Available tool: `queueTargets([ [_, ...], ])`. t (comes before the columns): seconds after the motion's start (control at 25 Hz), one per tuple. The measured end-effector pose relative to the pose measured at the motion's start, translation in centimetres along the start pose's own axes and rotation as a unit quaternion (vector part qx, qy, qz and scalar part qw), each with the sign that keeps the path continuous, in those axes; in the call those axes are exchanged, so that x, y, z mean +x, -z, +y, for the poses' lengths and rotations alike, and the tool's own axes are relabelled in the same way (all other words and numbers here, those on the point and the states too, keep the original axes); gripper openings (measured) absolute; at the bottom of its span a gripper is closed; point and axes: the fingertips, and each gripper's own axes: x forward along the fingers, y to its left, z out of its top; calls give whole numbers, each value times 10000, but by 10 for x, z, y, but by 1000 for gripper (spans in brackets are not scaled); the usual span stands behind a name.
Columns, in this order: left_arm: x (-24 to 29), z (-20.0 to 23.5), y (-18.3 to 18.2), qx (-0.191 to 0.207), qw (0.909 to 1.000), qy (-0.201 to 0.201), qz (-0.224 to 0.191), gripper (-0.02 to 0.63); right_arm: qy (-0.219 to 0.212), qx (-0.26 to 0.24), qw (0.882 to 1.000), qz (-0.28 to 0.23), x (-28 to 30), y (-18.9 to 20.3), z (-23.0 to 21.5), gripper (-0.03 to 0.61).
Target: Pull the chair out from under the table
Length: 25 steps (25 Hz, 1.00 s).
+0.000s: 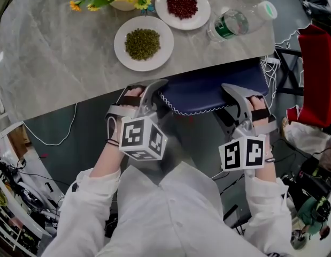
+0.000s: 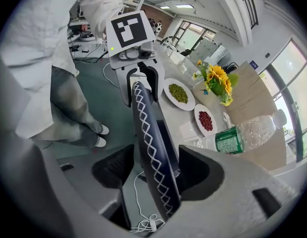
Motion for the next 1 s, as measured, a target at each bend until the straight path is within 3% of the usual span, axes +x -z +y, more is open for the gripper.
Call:
queueTargets([
  [0.36, 8, 0, 3, 88, 9999, 72, 83, 284, 83, -122, 9998, 104, 7, 5, -3, 241],
  [0.6, 9, -1, 4, 101, 9998, 100, 114, 265, 71, -514, 9982, 302, 11, 9, -1, 171],
  [1.0, 8, -1, 4, 112, 9999, 14, 33, 250, 20, -604, 9976, 341, 12, 9, 0, 137],
])
